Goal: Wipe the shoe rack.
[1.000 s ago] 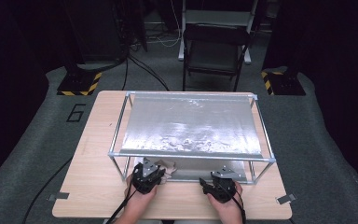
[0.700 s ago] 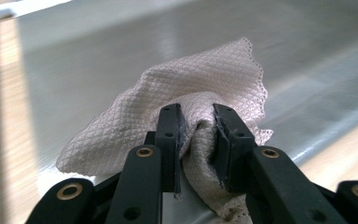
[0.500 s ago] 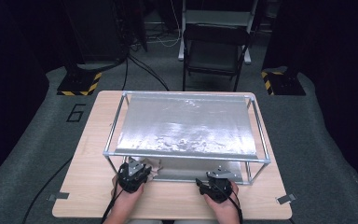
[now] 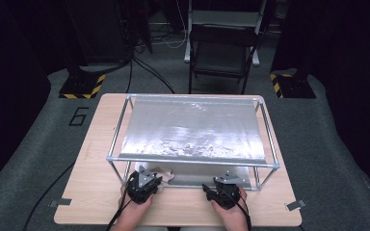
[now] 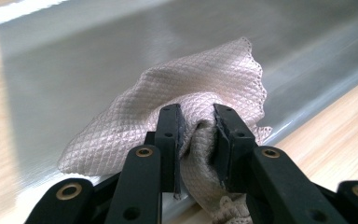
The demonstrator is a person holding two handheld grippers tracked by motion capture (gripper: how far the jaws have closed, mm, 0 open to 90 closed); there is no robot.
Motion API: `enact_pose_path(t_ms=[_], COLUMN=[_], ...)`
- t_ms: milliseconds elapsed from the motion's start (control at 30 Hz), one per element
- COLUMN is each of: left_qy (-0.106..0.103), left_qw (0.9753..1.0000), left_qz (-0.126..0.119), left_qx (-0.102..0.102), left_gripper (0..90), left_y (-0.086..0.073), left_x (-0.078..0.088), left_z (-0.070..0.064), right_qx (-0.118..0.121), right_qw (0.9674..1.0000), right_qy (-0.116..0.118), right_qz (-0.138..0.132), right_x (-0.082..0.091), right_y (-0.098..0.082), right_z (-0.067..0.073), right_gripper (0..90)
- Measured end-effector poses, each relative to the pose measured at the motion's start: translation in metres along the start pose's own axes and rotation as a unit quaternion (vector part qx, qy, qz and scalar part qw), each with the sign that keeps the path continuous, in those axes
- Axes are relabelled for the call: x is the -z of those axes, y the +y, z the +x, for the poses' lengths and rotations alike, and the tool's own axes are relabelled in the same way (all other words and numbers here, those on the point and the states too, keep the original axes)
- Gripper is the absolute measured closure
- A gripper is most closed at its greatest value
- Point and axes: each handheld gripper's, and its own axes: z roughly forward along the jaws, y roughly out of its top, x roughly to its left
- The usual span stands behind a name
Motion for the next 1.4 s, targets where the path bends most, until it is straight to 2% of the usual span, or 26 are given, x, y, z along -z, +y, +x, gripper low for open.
enact_pose_path(t_ms=[100,133,200,233,267,333,367,400,433,500,533,567,600,700,733,767,833,900,1000,1033,1200,1400], left_qy=[-0.007,-0.002,-0.005,-0.006,-0.006,0.005,0.003,0.003,0.008,0.017,0.02,0.02,0.022,0.024,0.02,0.025,0.022,0.02,0.026,0.035,0.046,0.063], left_qw=[1.0,1.0,1.0,0.9999,0.9999,0.9998,0.9997,0.9997,0.9994,0.9992,0.9988,0.9988,0.9986,0.9982,0.9988,0.998,0.9978,0.9961,0.9953,0.9948,0.9944,0.9928], left_qz=[0.005,0.001,-0.001,-0.012,-0.012,-0.021,-0.023,-0.023,-0.027,-0.03,-0.035,-0.035,-0.037,-0.041,-0.033,-0.042,-0.041,-0.055,-0.069,-0.076,-0.073,-0.067], left_qx=[-0.002,-0.001,-0.004,0.002,0.002,-0.001,0.011,0.011,0.019,0.018,0.027,0.027,0.03,0.037,0.031,0.039,0.047,0.066,0.062,0.058,0.06,0.077], left_gripper=[73.1,73.1,73.3,73.5,73.6,73.7,73.8,73.9,73.9,73.9,74.0,74.1,74.1,74.3,74.3,74.3,74.4,74.4,74.6,74.7,75.2,75.7], left_y=[-0.002,-0.003,-0.005,-0.007,-0.007,-0.009,-0.011,-0.011,-0.013,-0.017,-0.019,-0.019,-0.021,-0.024,-0.024,-0.026,-0.027,-0.027,-0.021,-0.018,-0.021,-0.034], left_x=[0.008,0.01,0.016,0.025,0.025,0.037,0.045,0.045,0.048,0.058,0.061,0.061,0.066,0.069,0.073,0.075,0.081,0.088,0.103,0.112,0.122,0.126], left_z=[0.003,0.003,0.004,0.007,0.007,0.014,0.019,0.019,0.02,0.031,0.032,0.032,0.036,0.037,0.039,0.038,0.039,0.04,0.042,0.044,0.05,0.061], right_qx=[-0.007,-0.005,-0.009,-0.009,-0.009,0.0,0.005,0.005,-0.006,-0.007,-0.005,-0.005,0.008,0.008,0.008,0.007,0.005,0.005,0.005,0.006,-0.005,0.006], right_qw=[1.0,1.0,0.9999,0.9999,0.9999,1.0,1.0,1.0,1.0,0.9999,1.0,1.0,1.0,1.0,1.0,1.0,1.0,1.0,1.0,1.0,1.0,1.0], right_qy=[0.006,0.004,0.003,0.005,0.005,-0.001,-0.002,-0.002,0.006,0.007,0.006,0.006,-0.001,-0.001,-0.001,-0.001,-0.002,-0.002,0.002,-0.001,0.006,-0.001], right_qz=[-0.003,-0.002,-0.004,-0.004,-0.004,-0.001,0.0,0.0,-0.003,-0.003,-0.003,-0.003,-0.001,-0.001,-0.001,-0.001,0.001,0.0,0.002,0.001,-0.003,0.002], right_x=[0.0,0.0,0.0,0.0,0.0,0.0,0.0,0.0,0.0,0.0,0.0,0.0,0.0,0.0,0.0,0.0,0.0,0.0,0.0,0.0,0.0,0.0], right_y=[0.0,0.0,0.0,0.0,0.0,0.0,0.0,0.0,0.0,0.0,0.0,0.0,0.0,0.0,0.0,0.0,0.0,0.0,0.0,0.0,0.0,0.0], right_z=[0.001,0.001,0.001,0.001,0.001,0.0,0.0,0.0,0.001,0.001,0.001,0.001,0.0,-0.001,0.0,0.0,0.0,0.0,0.0,0.0,0.001,-0.001], right_gripper=[45.7,45.7,45.7,45.7,45.7,45.7,45.7,45.7,45.7,45.7,45.7,45.7,45.7,45.7,45.7,45.7,45.7,45.7,45.7,45.7,45.8,45.7])
